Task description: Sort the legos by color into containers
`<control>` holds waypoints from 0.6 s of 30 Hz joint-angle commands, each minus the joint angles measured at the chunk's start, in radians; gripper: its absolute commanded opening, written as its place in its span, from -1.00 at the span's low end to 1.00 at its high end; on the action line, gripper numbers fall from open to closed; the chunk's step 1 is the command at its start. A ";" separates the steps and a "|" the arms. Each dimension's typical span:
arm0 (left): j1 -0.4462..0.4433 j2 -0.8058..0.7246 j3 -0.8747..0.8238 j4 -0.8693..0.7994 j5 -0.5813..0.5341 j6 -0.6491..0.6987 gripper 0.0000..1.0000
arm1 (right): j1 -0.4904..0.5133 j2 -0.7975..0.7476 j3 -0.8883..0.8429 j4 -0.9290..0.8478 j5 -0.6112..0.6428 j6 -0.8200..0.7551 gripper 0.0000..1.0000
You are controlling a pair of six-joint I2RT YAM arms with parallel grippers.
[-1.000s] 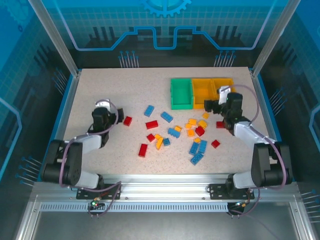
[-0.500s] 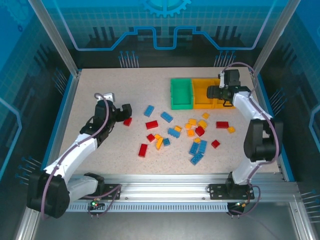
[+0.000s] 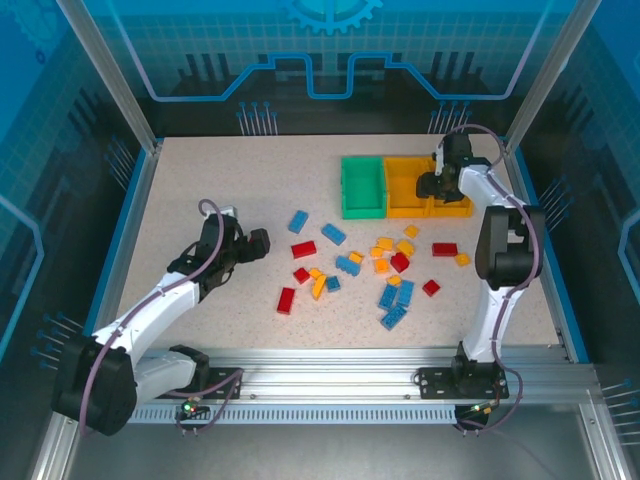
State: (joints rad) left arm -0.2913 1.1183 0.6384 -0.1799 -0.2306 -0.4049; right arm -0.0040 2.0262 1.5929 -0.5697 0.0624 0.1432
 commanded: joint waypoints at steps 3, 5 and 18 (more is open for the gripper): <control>-0.006 0.009 -0.004 -0.031 -0.022 -0.040 0.97 | 0.047 0.047 0.049 -0.053 -0.009 -0.010 -0.08; -0.006 0.023 0.007 -0.046 -0.034 -0.043 0.98 | 0.064 0.051 0.049 -0.053 -0.010 -0.005 -0.18; -0.004 0.153 0.091 -0.137 -0.094 -0.046 0.98 | 0.207 0.025 0.020 -0.009 -0.038 0.079 -0.43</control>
State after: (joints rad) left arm -0.2913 1.2411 0.6891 -0.2810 -0.2951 -0.4465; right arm 0.1738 2.0617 1.6119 -0.5827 0.0696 0.1856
